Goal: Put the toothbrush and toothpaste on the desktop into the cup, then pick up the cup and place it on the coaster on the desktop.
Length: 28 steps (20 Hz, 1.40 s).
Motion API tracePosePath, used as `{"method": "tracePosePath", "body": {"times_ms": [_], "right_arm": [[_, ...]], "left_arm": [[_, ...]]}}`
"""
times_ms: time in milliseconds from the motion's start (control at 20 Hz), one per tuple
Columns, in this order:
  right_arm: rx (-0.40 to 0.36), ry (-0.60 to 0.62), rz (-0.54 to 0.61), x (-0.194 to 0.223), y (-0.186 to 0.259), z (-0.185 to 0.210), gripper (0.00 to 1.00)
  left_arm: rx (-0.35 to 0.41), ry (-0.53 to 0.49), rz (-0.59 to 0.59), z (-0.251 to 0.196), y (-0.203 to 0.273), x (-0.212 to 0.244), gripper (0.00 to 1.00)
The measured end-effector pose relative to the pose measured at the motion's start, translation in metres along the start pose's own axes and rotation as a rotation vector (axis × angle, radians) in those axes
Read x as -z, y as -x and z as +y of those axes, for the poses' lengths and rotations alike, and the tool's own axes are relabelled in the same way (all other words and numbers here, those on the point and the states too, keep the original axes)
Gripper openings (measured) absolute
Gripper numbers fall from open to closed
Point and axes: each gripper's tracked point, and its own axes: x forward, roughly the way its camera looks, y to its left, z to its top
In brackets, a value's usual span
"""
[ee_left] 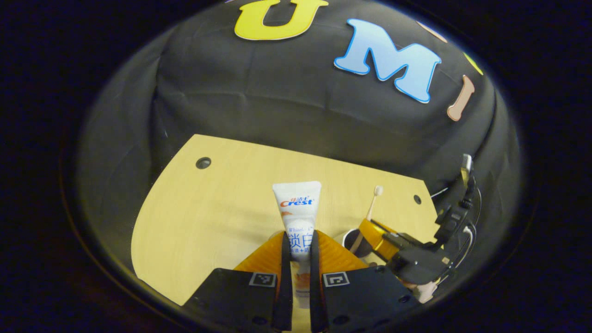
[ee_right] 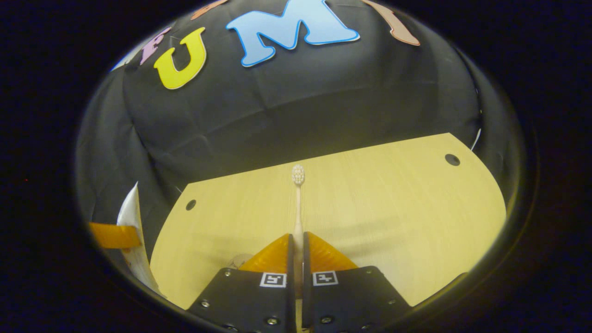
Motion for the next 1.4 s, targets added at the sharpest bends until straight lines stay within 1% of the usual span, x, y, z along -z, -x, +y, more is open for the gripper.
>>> {"method": "tracePosePath", "body": {"times_ms": [200,350,400,500,700,750,800,950,1100,1350,1400], "right_arm": [[-0.009,-0.002,-0.006,0.012,0.012,-0.002,0.08],[-0.033,0.000,-0.017,0.021,0.026,0.003,0.10],[-0.025,0.008,-0.019,0.025,0.029,0.001,0.18],[-0.026,0.007,-0.020,0.031,0.038,0.000,0.19],[-0.026,-0.027,-0.022,0.040,0.061,-0.010,0.19],[-0.021,-0.035,-0.026,0.041,0.067,-0.015,0.24],[-0.014,-0.043,-0.031,0.043,0.073,-0.020,0.19],[0.003,-0.085,-0.041,0.047,0.087,-0.038,0.19],[0.028,-0.126,-0.047,0.052,0.097,-0.057,0.19],[0.070,-0.153,-0.050,0.060,0.108,-0.086,0.19],[0.078,-0.157,-0.049,0.063,0.110,-0.091,0.19]], "left_arm": [[0.043,0.003,-0.050,-0.025,-0.015,-0.028,0.22],[0.081,0.015,-0.067,-0.037,-0.022,-0.028,0.22],[0.095,0.021,-0.069,-0.044,-0.028,-0.029,0.23],[0.117,0.033,-0.076,-0.053,-0.039,-0.031,0.23],[0.129,0.044,-0.079,-0.065,-0.055,-0.032,0.23],[0.137,0.051,-0.077,-0.069,-0.059,-0.031,0.23],[0.141,0.057,-0.074,-0.072,-0.062,-0.029,0.23],[0.147,0.064,-0.079,-0.082,-0.069,-0.025,0.22],[0.148,0.051,-0.089,-0.090,-0.078,-0.019,0.22],[0.141,-0.039,-0.147,-0.109,-0.090,-0.011,0.23],[0.142,-0.060,-0.167,-0.113,-0.091,-0.009,0.27]]}}
